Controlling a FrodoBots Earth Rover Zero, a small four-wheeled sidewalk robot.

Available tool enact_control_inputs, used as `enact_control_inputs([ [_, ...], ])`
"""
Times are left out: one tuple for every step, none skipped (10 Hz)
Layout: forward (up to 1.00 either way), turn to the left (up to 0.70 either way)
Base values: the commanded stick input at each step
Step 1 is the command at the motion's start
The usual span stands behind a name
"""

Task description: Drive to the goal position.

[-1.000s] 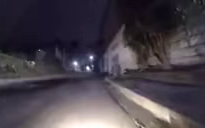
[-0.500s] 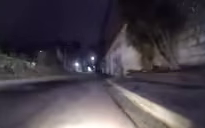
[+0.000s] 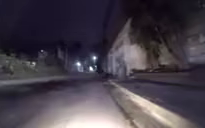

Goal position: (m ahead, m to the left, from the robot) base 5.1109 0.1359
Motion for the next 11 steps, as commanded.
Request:
enact_control_inputs([
  [0.7, 0.0],
  [0.7, 0.0],
  [0.7, 0.0],
  [0.7, 0.0],
  [0.7, 0.0],
  [0.7, 0.0],
  [0.7, 0.0],
  [0.7, 0.0],
  [0.7, 0.0],
  [0.7, 0.0],
  [0.7, 0.0],
])
